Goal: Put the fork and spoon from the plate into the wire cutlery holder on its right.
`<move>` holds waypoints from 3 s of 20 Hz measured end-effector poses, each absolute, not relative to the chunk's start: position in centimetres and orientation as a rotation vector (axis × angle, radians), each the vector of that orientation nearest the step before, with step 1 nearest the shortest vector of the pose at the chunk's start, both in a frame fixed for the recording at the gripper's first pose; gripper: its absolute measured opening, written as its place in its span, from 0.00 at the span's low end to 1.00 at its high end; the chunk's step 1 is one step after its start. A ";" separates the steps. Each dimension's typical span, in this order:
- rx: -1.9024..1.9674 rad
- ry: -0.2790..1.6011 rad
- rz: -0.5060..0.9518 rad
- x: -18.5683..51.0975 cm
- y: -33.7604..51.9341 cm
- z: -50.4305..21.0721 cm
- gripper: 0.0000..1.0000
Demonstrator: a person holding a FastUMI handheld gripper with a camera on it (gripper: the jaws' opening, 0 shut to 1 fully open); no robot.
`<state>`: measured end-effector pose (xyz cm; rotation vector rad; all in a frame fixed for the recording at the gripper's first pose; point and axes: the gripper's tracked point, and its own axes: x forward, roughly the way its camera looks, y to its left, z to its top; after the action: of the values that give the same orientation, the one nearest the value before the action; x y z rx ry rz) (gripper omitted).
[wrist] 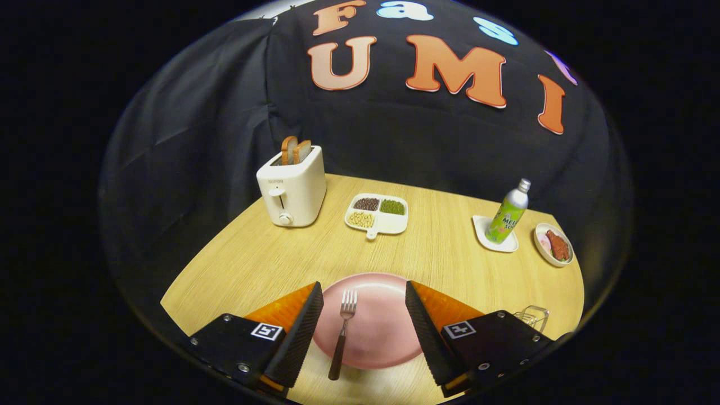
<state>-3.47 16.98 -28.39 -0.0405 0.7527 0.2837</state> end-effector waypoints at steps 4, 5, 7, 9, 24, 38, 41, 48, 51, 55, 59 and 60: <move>-0.036 0.868 0.293 -4.5 17.1 -31.0 0.89; -0.037 0.892 0.296 -4.8 17.3 -31.6 0.89; -0.043 0.942 0.301 -5.2 17.6 -32.8 0.89; -0.048 0.992 0.309 -5.8 18.0 -34.1 0.89; -0.087 1.249 0.320 -8.4 18.7 -39.9 0.57; -0.015 1.179 0.299 -8.4 17.5 -38.7 0.06; -0.002 1.150 0.275 -8.4 15.9 -37.3 0.06; 0.067 1.122 0.169 -8.8 10.4 -34.5 0.05; 0.101 1.119 0.113 -9.3 7.4 -33.6 0.05; 0.140 1.112 0.048 -10.2 3.3 -31.9 0.06; 0.118 1.113 0.007 -10.7 0.0 -30.6 0.06; 0.113 1.120 -0.006 -10.8 -0.7 -30.5 0.06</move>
<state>-10.84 -0.69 -30.45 0.1134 1.1204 -0.0057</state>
